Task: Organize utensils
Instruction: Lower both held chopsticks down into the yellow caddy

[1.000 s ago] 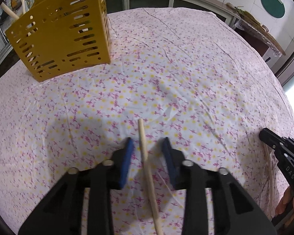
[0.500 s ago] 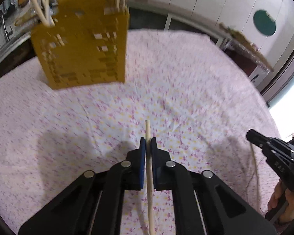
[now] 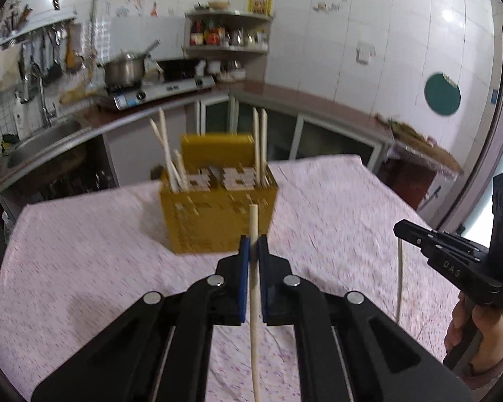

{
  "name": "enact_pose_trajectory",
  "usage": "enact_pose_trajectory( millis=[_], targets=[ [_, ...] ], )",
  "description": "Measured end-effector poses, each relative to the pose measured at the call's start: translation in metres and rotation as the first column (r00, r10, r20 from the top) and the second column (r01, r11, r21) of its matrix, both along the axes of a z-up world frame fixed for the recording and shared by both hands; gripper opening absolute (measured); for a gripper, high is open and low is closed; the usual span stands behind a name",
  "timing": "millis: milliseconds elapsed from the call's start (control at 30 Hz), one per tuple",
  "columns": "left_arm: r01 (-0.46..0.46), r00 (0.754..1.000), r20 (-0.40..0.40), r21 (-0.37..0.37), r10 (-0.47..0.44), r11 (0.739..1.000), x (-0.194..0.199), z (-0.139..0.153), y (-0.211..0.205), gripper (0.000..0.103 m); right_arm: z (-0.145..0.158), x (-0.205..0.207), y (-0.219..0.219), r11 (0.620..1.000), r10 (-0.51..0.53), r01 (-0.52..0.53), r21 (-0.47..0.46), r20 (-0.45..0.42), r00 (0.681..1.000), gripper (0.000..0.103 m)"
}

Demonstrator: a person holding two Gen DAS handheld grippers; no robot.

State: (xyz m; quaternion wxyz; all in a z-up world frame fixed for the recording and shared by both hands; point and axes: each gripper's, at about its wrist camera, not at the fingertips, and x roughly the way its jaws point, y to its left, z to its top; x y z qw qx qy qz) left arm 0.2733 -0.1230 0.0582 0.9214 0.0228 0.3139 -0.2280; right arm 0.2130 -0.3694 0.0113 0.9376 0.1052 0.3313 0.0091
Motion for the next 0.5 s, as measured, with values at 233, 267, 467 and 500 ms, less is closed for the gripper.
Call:
enact_pose_trajectory(
  millis=[233, 267, 467, 500],
  targets=[
    [-0.037, 0.997, 0.068, -0.046, 0.040, 0.998, 0.015, 0.023, 0.025, 0.006, 0.028, 0.017, 0.024, 0.999, 0.023, -0.019, -0.032, 0.131, 0.991, 0.006],
    [-0.041, 0.996, 0.077, -0.048, 0.045, 0.998, 0.017, 0.025, 0.027, 0.006, 0.030, 0.019, 0.026, 0.999, 0.026, -0.021, -0.035, 0.143, 0.989, 0.006],
    [-0.050, 0.993, 0.106, -0.062, 0.056, 0.997, 0.029, 0.033, 0.034, 0.006, 0.044, 0.031, 0.030, 0.999, 0.035, -0.027, -0.043, 0.194, 0.980, 0.006],
    [-0.051, 0.992, 0.113, -0.065, 0.058, 0.997, 0.032, 0.035, 0.034, 0.006, 0.046, 0.034, 0.031, 0.999, 0.037, -0.028, -0.045, 0.201, 0.979, 0.006]
  ],
)
